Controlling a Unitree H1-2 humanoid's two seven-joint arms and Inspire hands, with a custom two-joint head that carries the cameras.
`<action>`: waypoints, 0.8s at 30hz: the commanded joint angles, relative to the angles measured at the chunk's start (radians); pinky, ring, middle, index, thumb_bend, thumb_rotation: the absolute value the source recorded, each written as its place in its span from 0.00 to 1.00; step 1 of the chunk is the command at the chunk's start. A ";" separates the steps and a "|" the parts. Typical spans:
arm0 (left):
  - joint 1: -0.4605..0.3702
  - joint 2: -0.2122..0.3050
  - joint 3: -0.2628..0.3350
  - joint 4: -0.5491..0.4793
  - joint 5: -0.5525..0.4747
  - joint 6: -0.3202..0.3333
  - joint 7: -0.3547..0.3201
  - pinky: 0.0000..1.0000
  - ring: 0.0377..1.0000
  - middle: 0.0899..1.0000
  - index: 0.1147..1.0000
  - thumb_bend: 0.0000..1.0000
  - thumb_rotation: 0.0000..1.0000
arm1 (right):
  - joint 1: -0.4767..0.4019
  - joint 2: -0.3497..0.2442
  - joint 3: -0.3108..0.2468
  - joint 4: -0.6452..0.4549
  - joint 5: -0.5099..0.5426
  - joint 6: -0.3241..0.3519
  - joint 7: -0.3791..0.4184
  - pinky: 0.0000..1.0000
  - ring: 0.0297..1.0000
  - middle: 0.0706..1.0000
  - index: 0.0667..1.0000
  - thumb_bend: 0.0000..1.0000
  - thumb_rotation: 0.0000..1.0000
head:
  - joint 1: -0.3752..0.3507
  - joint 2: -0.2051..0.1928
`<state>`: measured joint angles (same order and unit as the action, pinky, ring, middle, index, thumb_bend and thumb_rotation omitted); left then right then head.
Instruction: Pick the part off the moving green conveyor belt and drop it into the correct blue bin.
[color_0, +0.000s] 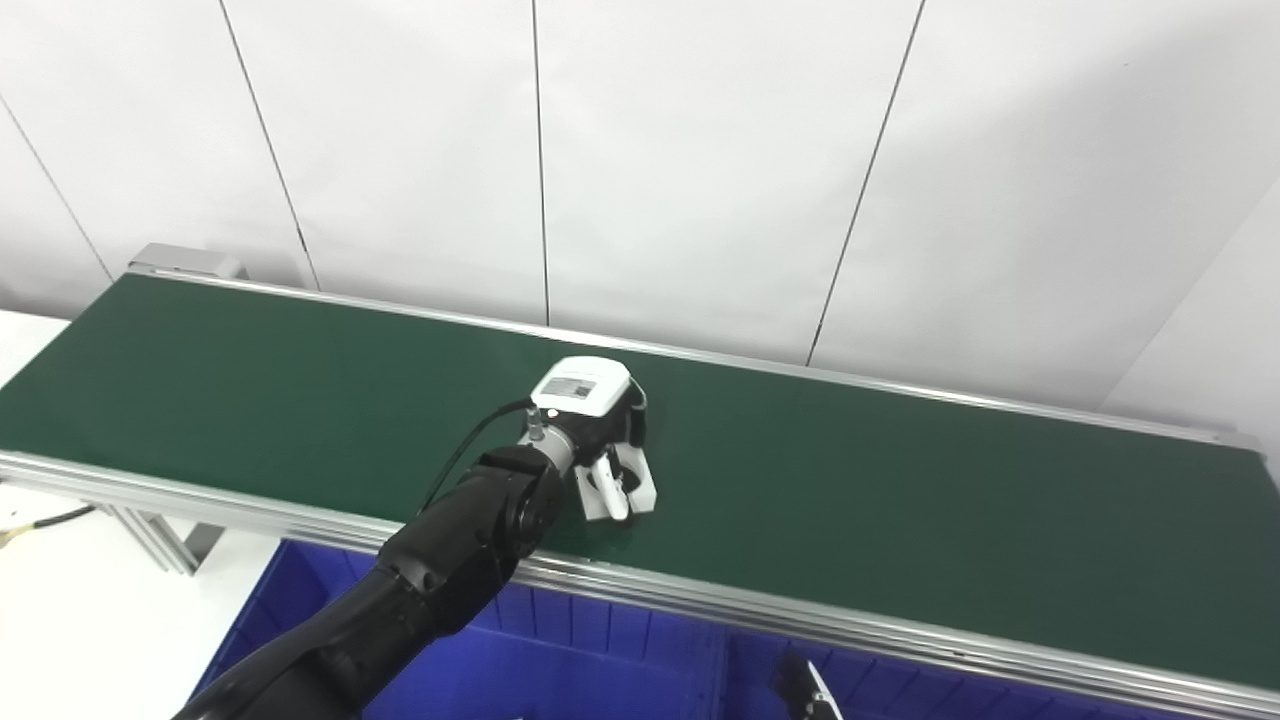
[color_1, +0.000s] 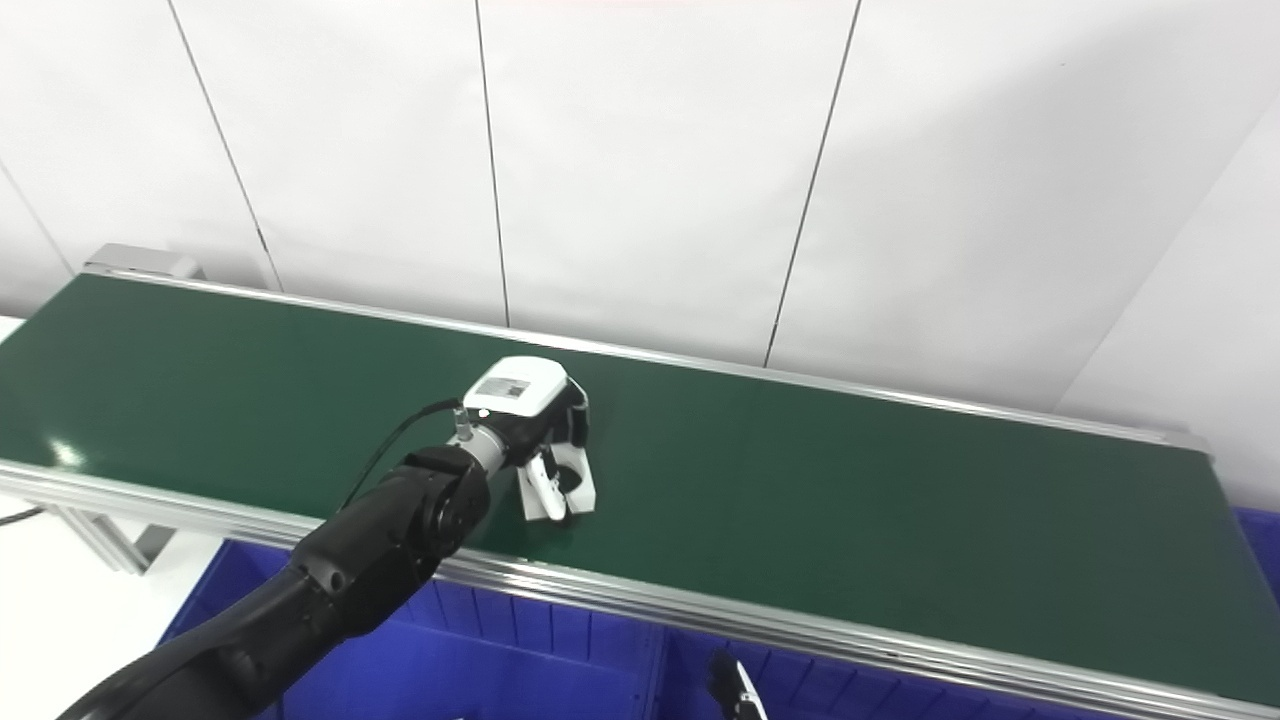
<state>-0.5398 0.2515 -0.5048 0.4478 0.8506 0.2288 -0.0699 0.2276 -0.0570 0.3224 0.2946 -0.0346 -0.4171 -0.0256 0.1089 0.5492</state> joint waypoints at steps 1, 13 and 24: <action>-0.029 0.009 0.023 -0.086 0.000 0.020 -0.009 0.26 0.34 0.38 0.44 0.52 0.00 | -0.005 0.013 -0.002 -0.028 0.004 -0.053 0.010 0.97 0.94 0.94 0.95 0.93 0.92 | 0.004 0.009; 0.069 0.021 0.076 -0.514 -0.014 -0.010 -0.086 0.35 0.42 0.41 0.43 0.53 0.00 | 0.001 0.013 -0.007 -0.050 -0.002 -0.053 0.016 0.94 0.94 0.95 0.96 0.91 0.94 | 0.003 0.064; 0.238 0.000 0.103 -0.749 -0.028 -0.065 -0.101 0.38 0.44 0.44 0.42 0.52 0.00 | 0.020 -0.006 -0.019 -0.112 0.005 -0.053 0.032 0.94 0.93 0.94 0.95 0.89 0.94 | 0.053 0.148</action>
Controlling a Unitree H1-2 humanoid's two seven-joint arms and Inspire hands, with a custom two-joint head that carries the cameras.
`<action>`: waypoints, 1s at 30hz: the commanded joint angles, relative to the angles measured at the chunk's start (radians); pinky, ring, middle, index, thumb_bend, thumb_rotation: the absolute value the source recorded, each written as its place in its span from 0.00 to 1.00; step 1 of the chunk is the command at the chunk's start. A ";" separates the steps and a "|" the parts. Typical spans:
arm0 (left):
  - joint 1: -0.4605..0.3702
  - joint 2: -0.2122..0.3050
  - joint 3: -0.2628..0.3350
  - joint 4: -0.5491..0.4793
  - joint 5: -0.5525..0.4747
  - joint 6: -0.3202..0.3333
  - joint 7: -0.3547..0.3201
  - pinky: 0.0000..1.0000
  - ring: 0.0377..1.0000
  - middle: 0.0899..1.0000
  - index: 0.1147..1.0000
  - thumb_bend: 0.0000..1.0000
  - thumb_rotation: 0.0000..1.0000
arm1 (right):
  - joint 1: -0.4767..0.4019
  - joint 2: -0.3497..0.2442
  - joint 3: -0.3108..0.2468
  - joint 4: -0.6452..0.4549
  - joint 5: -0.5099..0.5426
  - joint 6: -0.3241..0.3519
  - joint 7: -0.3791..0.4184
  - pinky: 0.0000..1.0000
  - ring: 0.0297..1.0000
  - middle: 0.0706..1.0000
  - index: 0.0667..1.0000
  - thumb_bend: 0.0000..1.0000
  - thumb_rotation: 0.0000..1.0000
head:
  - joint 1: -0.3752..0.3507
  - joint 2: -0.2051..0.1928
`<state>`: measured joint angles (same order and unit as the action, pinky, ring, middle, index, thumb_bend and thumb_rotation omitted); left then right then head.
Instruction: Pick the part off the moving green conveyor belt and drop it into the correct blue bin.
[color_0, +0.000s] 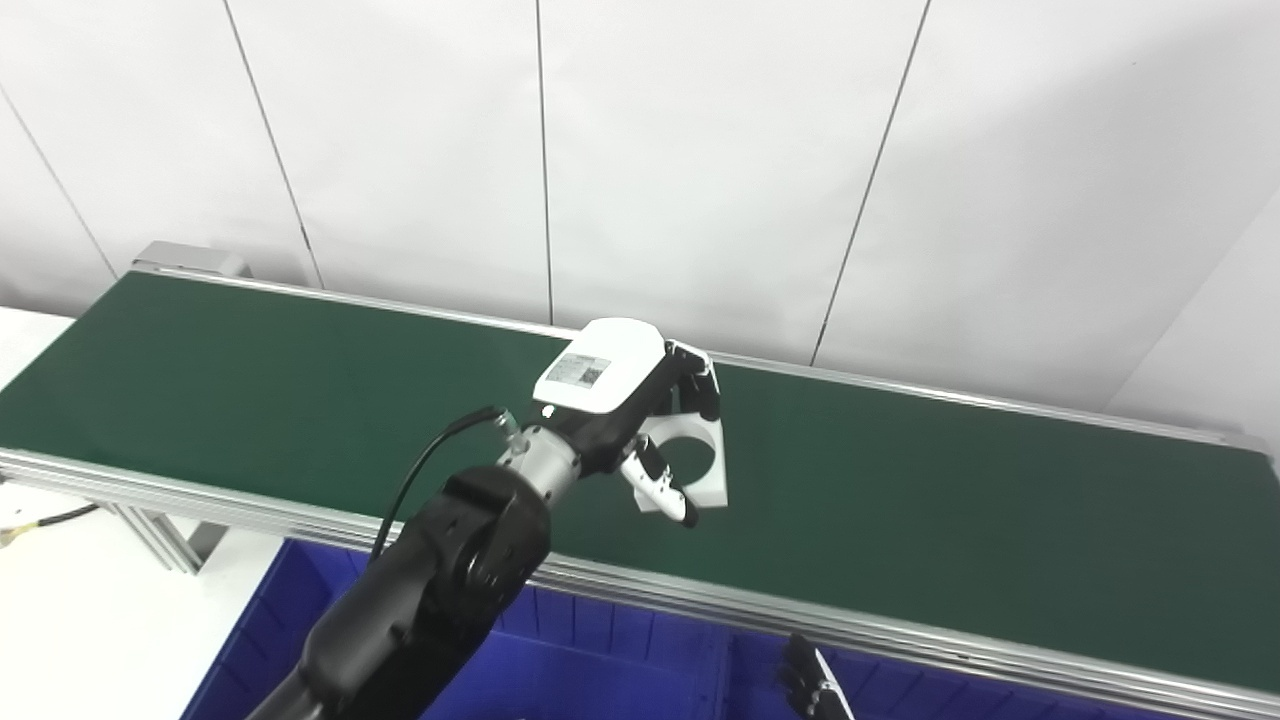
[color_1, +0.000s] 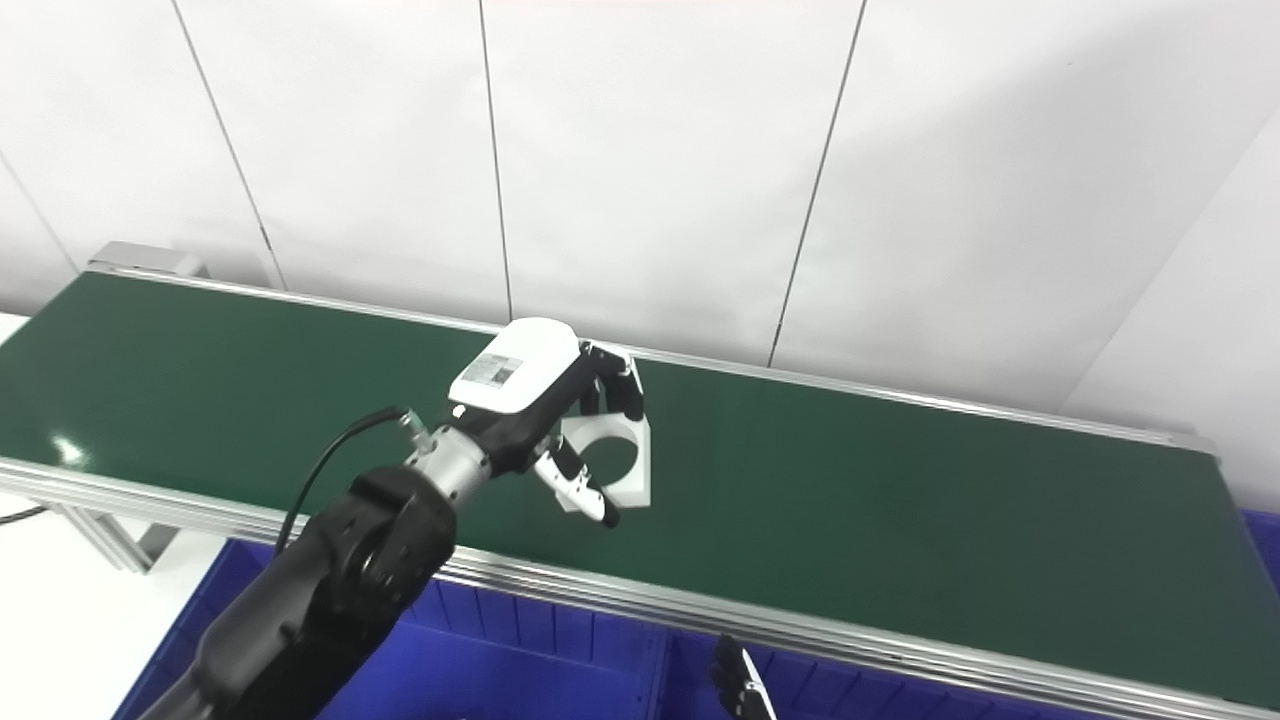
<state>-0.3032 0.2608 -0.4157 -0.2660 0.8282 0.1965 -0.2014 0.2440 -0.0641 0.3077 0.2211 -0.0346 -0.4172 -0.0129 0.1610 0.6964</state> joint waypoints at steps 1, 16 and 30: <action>0.032 -0.019 0.021 -0.045 -0.023 -0.049 0.048 0.38 0.44 0.44 0.42 0.52 0.00 | 0.005 -0.003 -0.008 -0.047 0.006 -0.053 0.021 0.94 0.93 0.94 0.95 0.89 0.95 | 0.018 0.014; 0.296 -0.041 0.031 -0.188 -0.029 -0.064 -0.023 0.36 0.42 0.43 0.43 0.52 0.00 | 0.031 -0.026 -0.069 -0.147 0.036 -0.051 0.091 0.96 0.92 0.93 0.96 0.91 0.95 | 0.159 0.117; 0.351 0.071 -0.008 -0.183 0.053 -0.128 -0.174 0.41 0.45 0.47 0.40 0.52 0.00 | 0.024 -0.044 -0.119 -0.158 0.105 -0.051 0.158 0.99 0.92 0.93 0.97 0.90 0.94 | 0.304 0.118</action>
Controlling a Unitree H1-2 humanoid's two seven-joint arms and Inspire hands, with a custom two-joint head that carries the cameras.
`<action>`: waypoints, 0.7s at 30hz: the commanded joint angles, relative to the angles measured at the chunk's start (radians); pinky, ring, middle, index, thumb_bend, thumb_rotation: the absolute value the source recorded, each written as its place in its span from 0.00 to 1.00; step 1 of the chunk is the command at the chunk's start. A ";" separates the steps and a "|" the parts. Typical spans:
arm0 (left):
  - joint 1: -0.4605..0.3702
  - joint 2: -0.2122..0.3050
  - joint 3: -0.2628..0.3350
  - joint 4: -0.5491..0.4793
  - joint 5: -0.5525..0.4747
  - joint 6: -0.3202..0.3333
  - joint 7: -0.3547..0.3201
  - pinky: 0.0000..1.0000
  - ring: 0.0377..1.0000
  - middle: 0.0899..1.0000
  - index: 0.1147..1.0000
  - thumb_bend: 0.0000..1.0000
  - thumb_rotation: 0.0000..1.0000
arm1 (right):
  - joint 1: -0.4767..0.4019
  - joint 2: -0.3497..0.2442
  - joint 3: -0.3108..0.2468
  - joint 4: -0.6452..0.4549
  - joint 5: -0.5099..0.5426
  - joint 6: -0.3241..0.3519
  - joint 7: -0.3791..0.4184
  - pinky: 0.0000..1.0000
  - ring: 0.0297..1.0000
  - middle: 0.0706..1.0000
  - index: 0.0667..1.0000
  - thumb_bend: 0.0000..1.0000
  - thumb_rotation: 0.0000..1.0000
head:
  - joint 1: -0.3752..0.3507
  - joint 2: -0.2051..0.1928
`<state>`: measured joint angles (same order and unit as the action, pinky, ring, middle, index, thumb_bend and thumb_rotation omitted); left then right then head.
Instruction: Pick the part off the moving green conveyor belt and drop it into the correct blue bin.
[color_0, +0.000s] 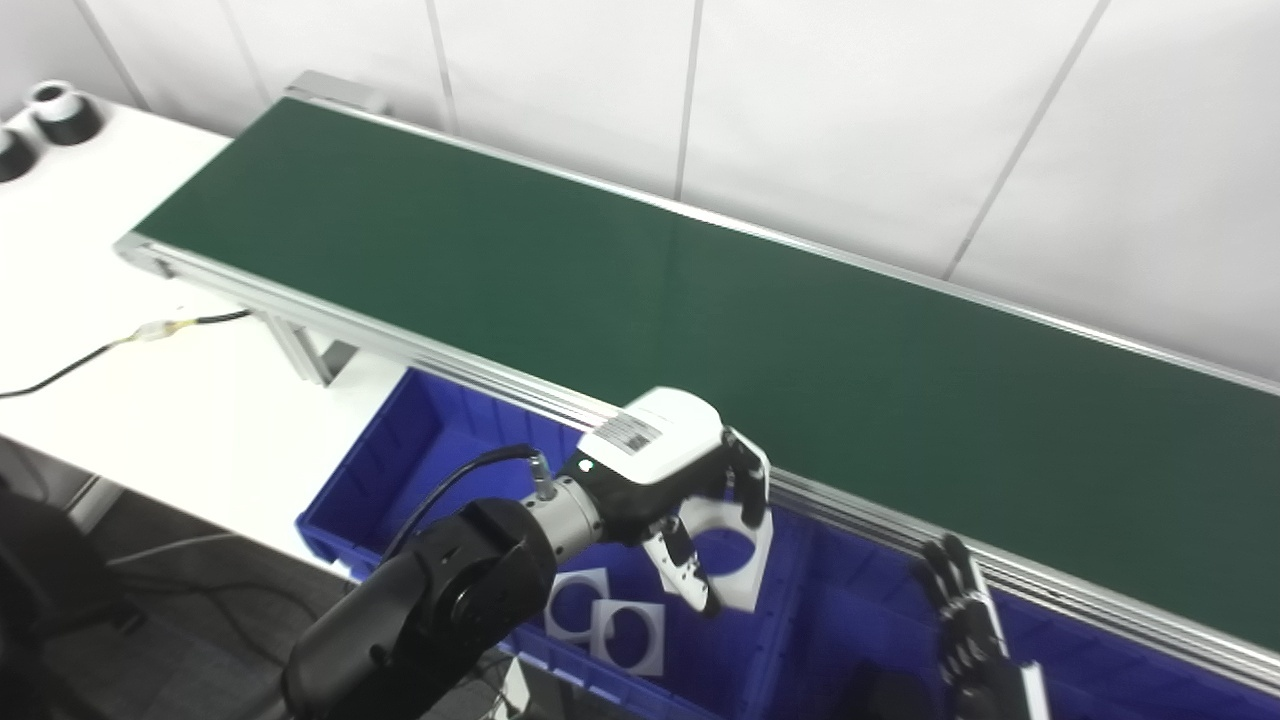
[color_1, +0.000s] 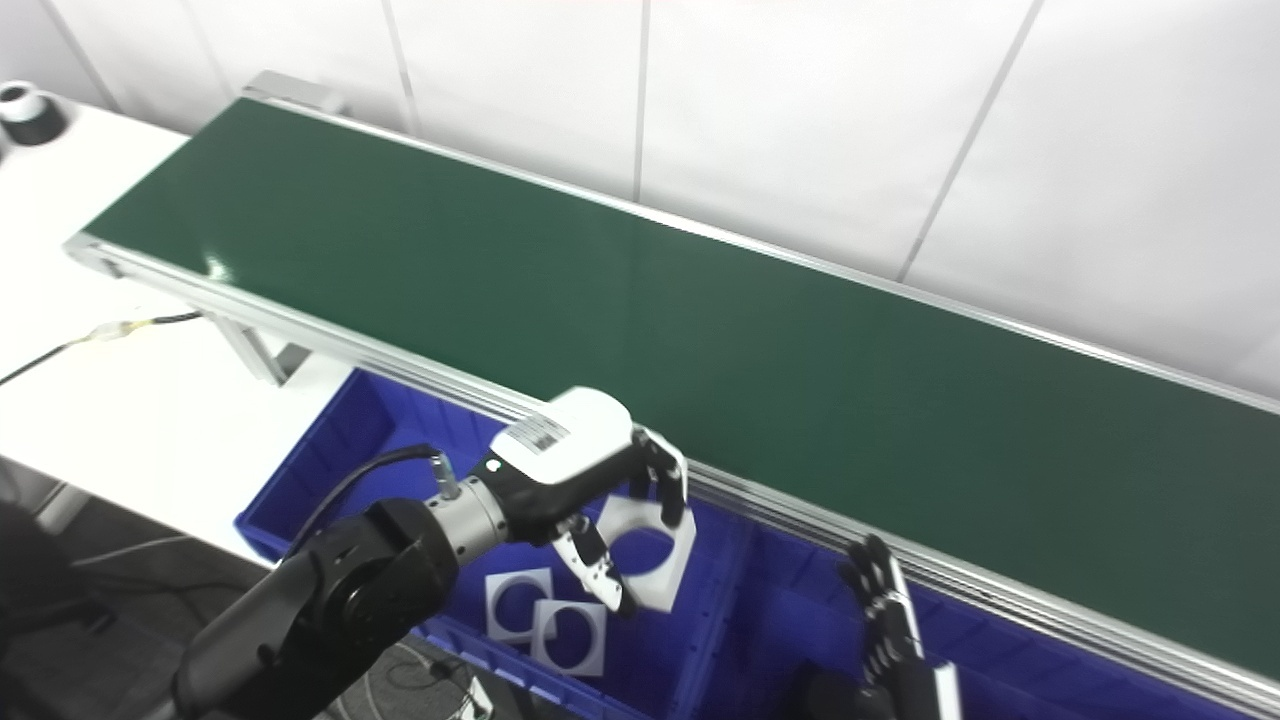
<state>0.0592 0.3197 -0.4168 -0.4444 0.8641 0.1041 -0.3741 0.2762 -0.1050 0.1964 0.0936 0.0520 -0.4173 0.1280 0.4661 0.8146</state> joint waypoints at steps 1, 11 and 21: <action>-0.011 0.024 -0.019 0.017 0.032 -0.056 0.001 0.41 0.45 0.47 0.40 0.52 0.00 | -0.009 -0.006 -0.012 -0.028 0.022 -0.051 0.024 0.99 0.92 0.94 0.97 0.90 0.94 | 0.013 -0.002; -0.042 0.078 -0.068 0.218 0.182 -0.139 0.044 0.41 0.42 0.42 0.42 0.53 0.00 | 0.000 -0.009 -0.038 -0.023 0.053 -0.051 0.064 1.00 0.93 0.95 0.99 0.88 0.93 | 0.028 -0.021; -0.047 0.096 -0.073 0.329 0.272 -0.125 0.077 0.44 0.46 0.46 0.40 0.52 0.00 | 0.005 -0.006 -0.042 -0.026 0.052 -0.048 0.072 1.00 0.94 0.96 0.99 0.88 0.93 | 0.022 -0.020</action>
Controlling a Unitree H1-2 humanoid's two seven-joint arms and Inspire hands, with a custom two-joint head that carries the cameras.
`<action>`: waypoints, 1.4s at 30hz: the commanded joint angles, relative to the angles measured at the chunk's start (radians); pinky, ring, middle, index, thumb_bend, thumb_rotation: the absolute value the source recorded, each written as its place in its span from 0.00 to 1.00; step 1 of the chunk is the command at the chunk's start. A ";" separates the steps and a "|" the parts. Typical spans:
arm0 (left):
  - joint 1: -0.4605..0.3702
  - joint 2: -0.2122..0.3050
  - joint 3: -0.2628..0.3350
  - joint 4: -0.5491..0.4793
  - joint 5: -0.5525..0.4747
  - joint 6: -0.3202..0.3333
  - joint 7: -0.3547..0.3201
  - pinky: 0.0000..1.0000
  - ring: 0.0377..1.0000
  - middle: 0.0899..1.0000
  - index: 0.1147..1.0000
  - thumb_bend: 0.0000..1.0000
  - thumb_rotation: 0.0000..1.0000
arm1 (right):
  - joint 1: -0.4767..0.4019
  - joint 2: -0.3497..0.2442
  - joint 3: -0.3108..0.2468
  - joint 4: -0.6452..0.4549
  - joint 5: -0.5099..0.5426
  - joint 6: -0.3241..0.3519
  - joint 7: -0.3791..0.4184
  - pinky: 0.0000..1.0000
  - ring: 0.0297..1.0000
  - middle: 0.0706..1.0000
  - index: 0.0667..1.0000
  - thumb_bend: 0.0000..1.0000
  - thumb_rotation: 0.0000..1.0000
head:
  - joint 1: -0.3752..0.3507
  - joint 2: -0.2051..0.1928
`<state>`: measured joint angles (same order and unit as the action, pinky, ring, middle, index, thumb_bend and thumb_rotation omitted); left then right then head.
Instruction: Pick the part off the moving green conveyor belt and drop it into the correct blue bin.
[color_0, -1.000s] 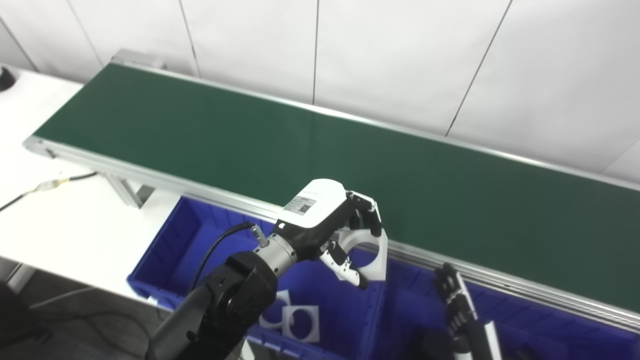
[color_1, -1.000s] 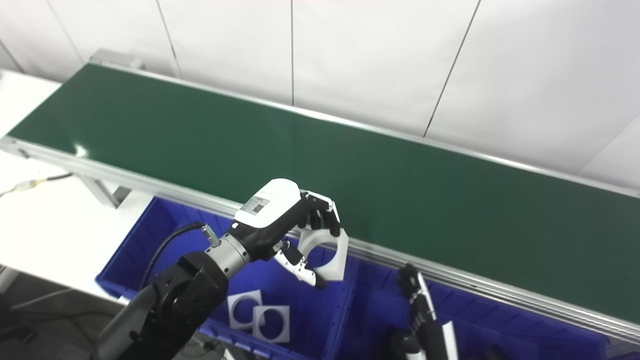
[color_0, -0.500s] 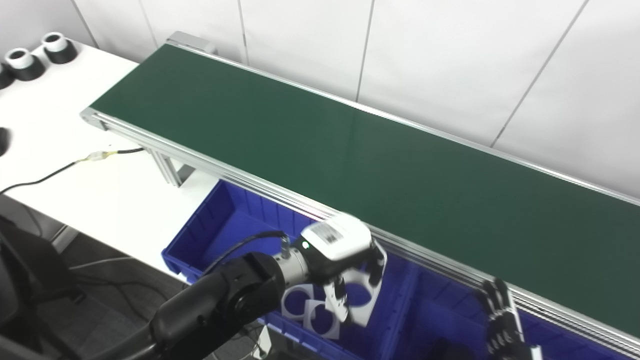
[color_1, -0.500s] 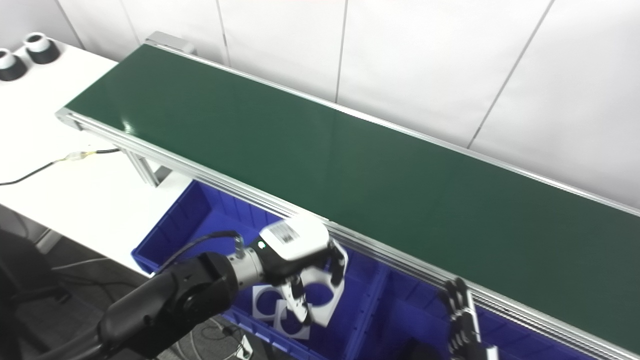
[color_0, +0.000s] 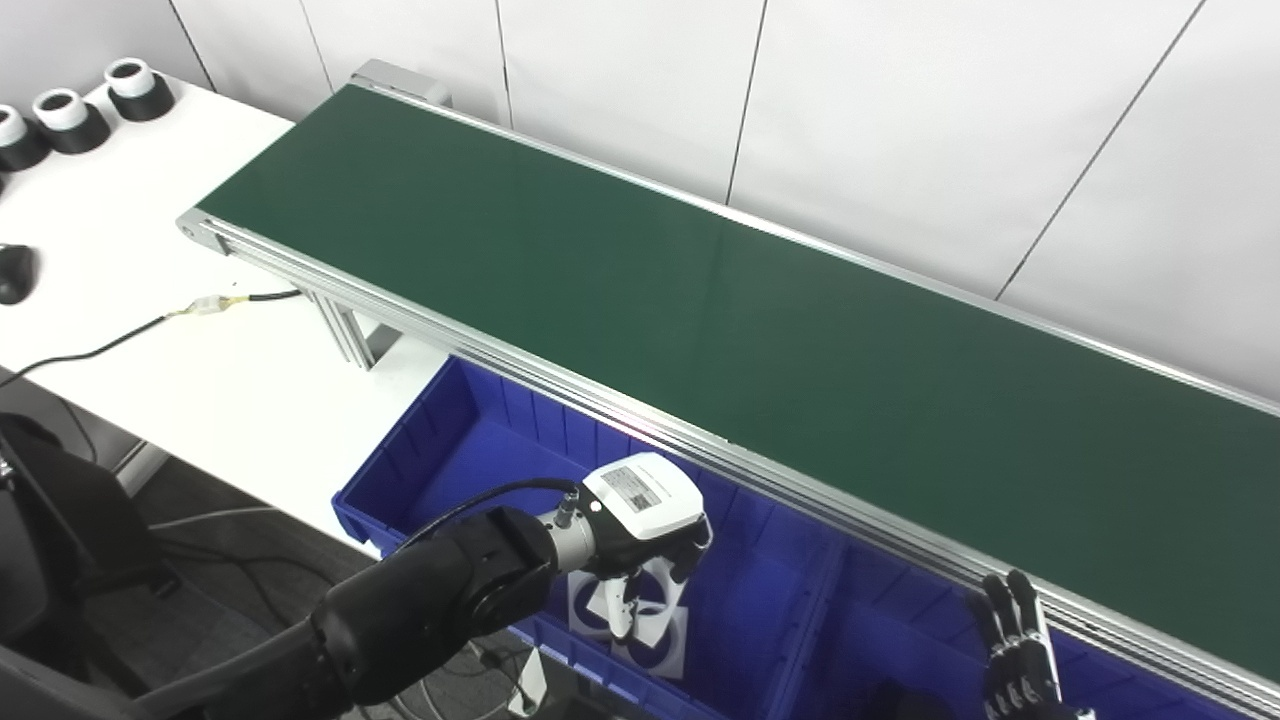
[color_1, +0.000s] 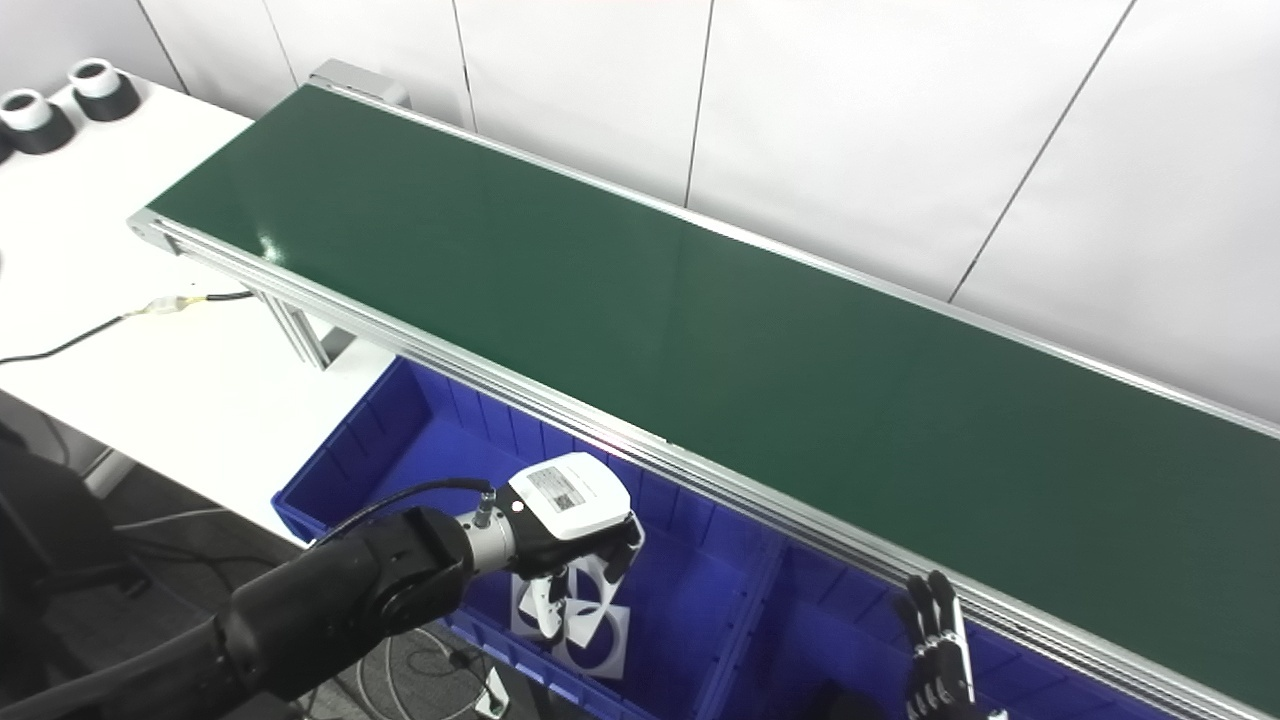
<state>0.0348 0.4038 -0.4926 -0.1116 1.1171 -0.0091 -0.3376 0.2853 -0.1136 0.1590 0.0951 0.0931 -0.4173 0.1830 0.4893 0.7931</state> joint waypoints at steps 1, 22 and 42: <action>-0.023 0.011 0.002 0.011 0.026 -0.011 0.049 0.44 0.46 0.47 0.40 0.52 0.00 | -0.004 0.004 -0.004 -0.027 0.011 -0.048 0.017 1.00 0.94 0.96 0.99 0.88 0.93 | -0.007 0.001; -0.046 0.007 -0.022 0.157 0.087 0.024 0.161 0.42 0.46 0.49 0.42 0.52 0.04 | -0.012 0.023 -0.011 -0.024 -0.034 -0.050 0.007 1.00 0.92 0.94 0.97 0.86 0.95 | -0.040 -0.005; -0.039 0.012 -0.024 0.084 0.113 0.029 0.072 0.58 0.62 0.65 0.59 0.99 0.53 | -0.010 0.022 -0.007 -0.021 -0.025 -0.050 0.016 1.00 0.92 0.94 0.98 0.87 0.94 | -0.052 -0.008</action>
<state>0.0108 0.4047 -0.5272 0.0141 1.2314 0.0213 -0.2984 0.2783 -0.0961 0.1530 0.0999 0.0598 -0.4173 0.1832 0.4388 0.7854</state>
